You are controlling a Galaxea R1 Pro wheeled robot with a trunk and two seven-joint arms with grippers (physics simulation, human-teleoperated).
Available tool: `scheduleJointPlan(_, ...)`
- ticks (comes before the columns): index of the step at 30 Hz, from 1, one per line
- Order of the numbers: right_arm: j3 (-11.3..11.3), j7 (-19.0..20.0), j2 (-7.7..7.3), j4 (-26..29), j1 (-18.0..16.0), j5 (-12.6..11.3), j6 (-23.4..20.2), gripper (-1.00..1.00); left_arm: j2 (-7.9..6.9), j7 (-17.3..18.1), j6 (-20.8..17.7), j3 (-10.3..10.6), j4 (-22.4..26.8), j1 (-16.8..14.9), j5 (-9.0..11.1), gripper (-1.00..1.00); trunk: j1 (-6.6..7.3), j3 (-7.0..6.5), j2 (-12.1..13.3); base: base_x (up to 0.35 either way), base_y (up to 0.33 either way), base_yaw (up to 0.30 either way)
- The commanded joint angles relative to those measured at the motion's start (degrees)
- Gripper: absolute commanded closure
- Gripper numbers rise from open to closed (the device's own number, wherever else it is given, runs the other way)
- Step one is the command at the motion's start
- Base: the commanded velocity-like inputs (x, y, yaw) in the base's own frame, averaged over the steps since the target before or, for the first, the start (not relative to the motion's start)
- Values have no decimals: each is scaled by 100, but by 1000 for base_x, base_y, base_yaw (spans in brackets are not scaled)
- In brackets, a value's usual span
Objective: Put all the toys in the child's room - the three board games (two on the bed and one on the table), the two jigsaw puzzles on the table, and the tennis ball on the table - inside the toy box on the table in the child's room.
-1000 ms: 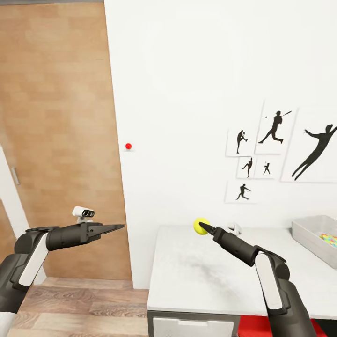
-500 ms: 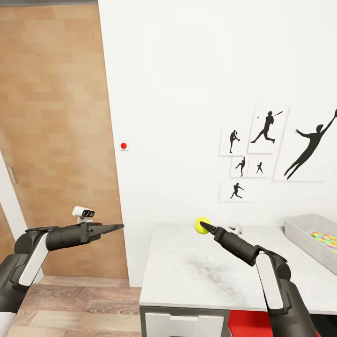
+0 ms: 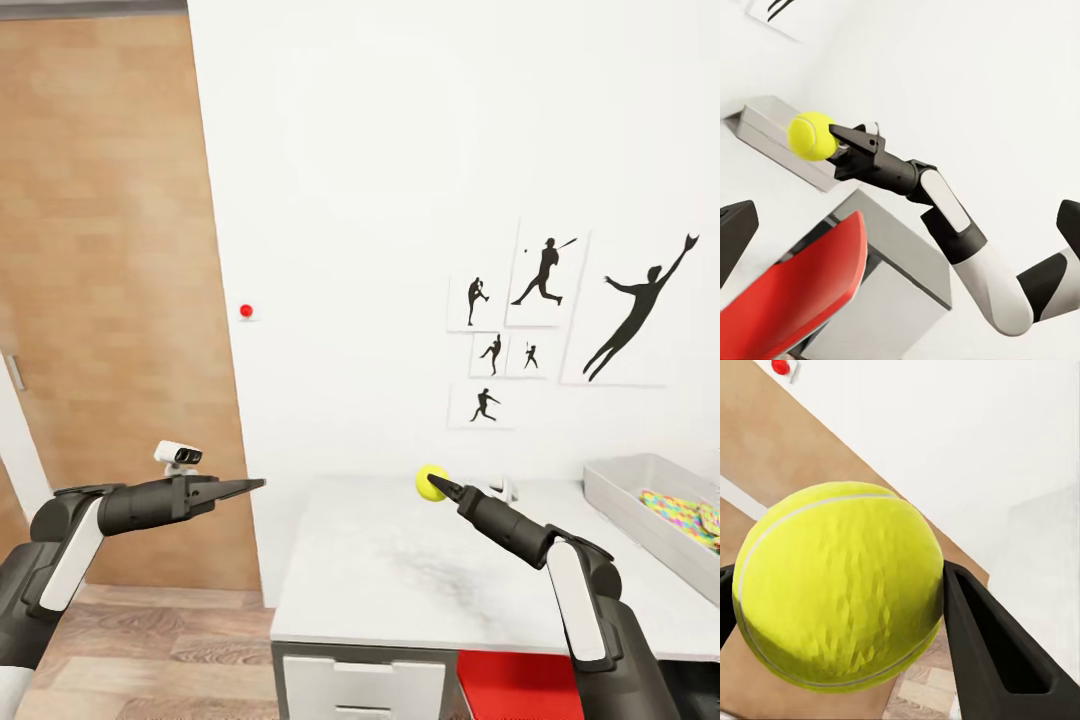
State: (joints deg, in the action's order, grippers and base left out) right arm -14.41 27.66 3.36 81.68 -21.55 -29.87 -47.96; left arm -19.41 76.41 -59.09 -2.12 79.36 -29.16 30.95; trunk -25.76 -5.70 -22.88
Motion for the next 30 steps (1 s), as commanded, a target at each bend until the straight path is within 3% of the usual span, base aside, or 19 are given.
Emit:
scheduleJointPlan(1,-18,10,3,-1,-4,-18,-47,100,-1,3,-50,1,0,-2,14,-100,-2,3,-4,-27,-244,0)
scheduleJointPlan(6,-26,11,-2,-8,-2,-25,-47,100,-1,-3,-48,9,0,-2,10,-100,-2,3,-4,-8,-245,-60)
scheduleJointPlan(18,-19,-5,-3,2,-4,-125,-44,100,-1,-10,-41,2,-1,-2,8,-100,-2,3,-4,93,-256,-253)
scheduleJointPlan(30,-26,2,-7,-7,-7,-133,-45,100,-1,-12,-41,-15,0,-2,8,-100,-2,3,-4,184,-213,-27)
